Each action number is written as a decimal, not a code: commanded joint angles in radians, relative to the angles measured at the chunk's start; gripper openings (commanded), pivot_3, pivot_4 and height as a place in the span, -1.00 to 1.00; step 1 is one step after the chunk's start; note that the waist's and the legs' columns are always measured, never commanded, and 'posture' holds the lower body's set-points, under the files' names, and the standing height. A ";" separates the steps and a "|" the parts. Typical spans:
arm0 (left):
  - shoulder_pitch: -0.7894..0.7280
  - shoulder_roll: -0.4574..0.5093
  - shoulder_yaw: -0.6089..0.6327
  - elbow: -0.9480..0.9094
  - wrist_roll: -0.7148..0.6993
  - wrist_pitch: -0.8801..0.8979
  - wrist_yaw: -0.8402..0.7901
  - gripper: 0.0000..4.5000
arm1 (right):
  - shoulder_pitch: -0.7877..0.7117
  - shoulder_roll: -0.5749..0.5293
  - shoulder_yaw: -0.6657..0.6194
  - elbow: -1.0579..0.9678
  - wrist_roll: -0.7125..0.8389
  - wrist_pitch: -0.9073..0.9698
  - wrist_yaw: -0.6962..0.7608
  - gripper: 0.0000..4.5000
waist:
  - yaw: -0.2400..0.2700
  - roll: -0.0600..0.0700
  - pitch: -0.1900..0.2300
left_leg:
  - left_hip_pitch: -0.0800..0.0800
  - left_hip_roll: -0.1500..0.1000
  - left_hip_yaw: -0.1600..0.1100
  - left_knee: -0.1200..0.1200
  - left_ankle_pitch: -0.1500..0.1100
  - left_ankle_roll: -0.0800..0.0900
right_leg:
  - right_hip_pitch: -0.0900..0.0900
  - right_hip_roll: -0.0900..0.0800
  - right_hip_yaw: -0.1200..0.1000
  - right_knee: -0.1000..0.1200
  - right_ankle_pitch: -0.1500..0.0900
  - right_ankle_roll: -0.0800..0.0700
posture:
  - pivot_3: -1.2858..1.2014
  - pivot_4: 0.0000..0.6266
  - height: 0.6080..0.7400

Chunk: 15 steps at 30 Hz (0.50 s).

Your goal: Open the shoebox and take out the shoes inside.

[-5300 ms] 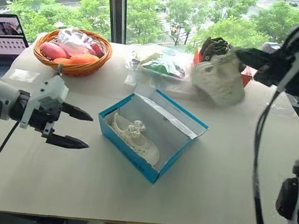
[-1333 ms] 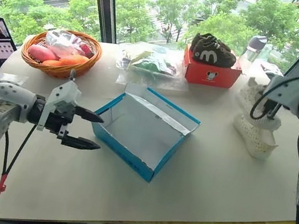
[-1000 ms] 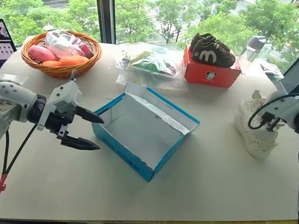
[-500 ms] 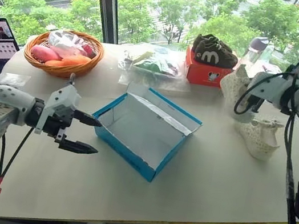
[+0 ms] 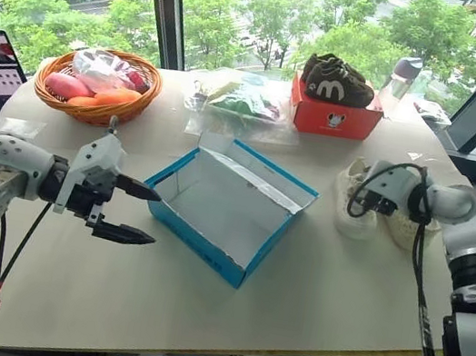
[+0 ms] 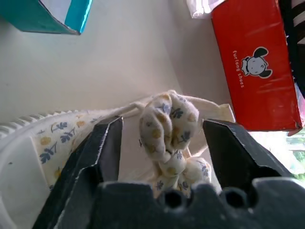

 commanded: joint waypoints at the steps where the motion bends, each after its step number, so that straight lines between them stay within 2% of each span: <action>1: -0.003 0.009 0.041 -0.011 -0.020 0.000 -0.001 1.00 | 0.038 -0.068 -0.092 -0.191 0.141 0.158 0.137 0.99 | 0.002 0.000 0.000 | 0.000 0.000 0.000 0.000 0.000 0.000 | 0.000 0.000 0.000 0.000 0.000 0.000 | 0.03 -0.52 1.00; 5: 0.028 -0.019 0.095 -0.018 -0.048 0.005 0.049 1.00 | 0.165 -0.175 -0.240 -0.526 0.394 0.636 0.330 0.99 | 0.010 0.000 0.000 | -0.002 0.000 0.000 0.000 0.000 0.001 | -0.001 0.000 -0.001 0.000 0.002 -0.004 | 0.03 -0.52 1.00; 8: 0.067 -0.059 0.158 -0.038 -0.078 0.023 0.116 1.00 | 0.295 -0.202 -0.342 -0.686 0.531 0.807 0.360 0.99 | 0.024 -0.001 0.000 | -0.002 0.000 0.000 0.000 -0.001 0.001 | -0.001 -0.001 -0.001 -0.001 0.003 -0.004 | 0.03 -0.52 1.00; 10: 0.104 -0.127 0.222 -0.044 -0.117 0.025 0.188 1.00 | 0.402 -0.159 -0.443 -0.753 0.625 0.875 0.326 0.99 | 0.025 -0.002 -0.001 | 0.000 0.001 0.000 0.000 -0.001 0.002 | 0.001 0.000 -0.001 -0.001 0.000 0.000 | 0.03 -0.52 1.00; 13: 0.146 -0.278 0.277 0.006 -0.030 -0.055 0.425 1.00 | 0.620 -0.054 -0.583 -0.904 0.834 1.025 0.332 0.99 | 0.035 -0.004 -0.003 | 0.005 0.002 0.000 0.001 -0.001 0.002 | 0.008 0.001 -0.001 -0.001 -0.001 0.001 | 0.03 -0.52 1.00; 15: 0.171 -0.400 0.292 0.077 0.080 -0.174 0.616 1.00 | 0.731 0.074 -0.622 -0.947 0.821 0.944 0.209 0.99 | 0.042 -0.004 -0.003 | 0.012 0.002 0.000 -0.001 -0.001 0.002 | 0.020 0.001 -0.001 -0.003 -0.001 0.002 | 0.03 -0.52 1.00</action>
